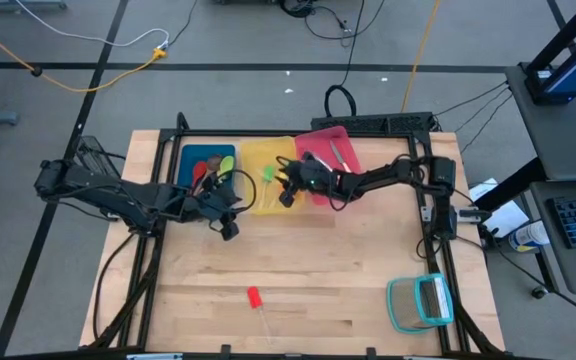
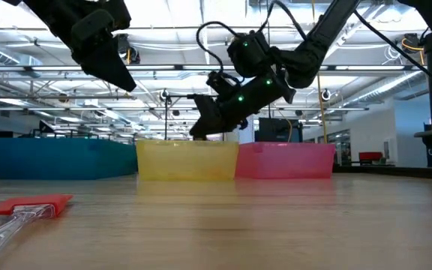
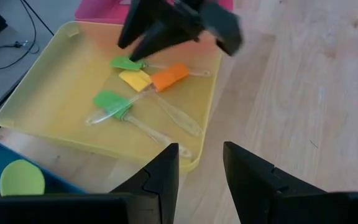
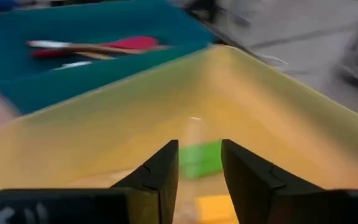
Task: Pick & Place Kitchen Items
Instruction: Put the red spatula into the yellow bin
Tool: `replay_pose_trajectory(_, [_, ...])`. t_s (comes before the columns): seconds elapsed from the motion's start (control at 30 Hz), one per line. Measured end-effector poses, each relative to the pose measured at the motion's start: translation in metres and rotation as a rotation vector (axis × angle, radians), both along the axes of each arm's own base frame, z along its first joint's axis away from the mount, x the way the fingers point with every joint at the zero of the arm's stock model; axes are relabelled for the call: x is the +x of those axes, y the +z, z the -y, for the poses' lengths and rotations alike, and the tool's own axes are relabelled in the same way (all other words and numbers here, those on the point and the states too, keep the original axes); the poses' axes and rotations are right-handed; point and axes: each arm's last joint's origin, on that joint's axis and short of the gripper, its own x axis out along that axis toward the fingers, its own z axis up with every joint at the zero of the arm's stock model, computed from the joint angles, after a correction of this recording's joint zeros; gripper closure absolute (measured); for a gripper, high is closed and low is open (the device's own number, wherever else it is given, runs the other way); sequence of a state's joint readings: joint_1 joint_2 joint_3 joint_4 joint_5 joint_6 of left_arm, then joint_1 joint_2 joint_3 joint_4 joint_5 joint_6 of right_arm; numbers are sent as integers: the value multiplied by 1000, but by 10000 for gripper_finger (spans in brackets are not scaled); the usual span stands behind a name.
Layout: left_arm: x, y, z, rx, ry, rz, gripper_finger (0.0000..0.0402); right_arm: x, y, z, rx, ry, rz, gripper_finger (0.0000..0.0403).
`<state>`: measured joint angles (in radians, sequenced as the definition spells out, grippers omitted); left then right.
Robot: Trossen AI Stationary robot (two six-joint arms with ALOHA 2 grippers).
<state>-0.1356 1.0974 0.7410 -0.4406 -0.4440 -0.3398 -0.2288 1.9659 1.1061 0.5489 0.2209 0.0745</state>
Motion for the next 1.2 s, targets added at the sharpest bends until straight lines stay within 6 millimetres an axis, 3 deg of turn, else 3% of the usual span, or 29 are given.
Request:
replay_pose_trajectory(0.33, [-4, -26, 17, -103, -156, -5, 270, 2, 27, -34, -117, 167, 8, 246])
replay_pose_trajectory(0.53, [-2, -38, 48, -195, -463, 99, 270, -1, 47, -65, -147, 256, 21, 217])
replay_pose_trajectory(0.77, [-3, -61, 83, -96, -721, 124, 270, -3, 51, -103, -163, 360, 2, 214])
replay_pose_trajectory(1.0, [2, -92, 94, -94, -720, -8, 270, -5, 50, -135, -162, 442, -9, 219])
replay_pose_trajectory(1.2, [10, -111, 93, -48, -666, -48, 270, -8, 46, -148, -153, 476, -45, 220])
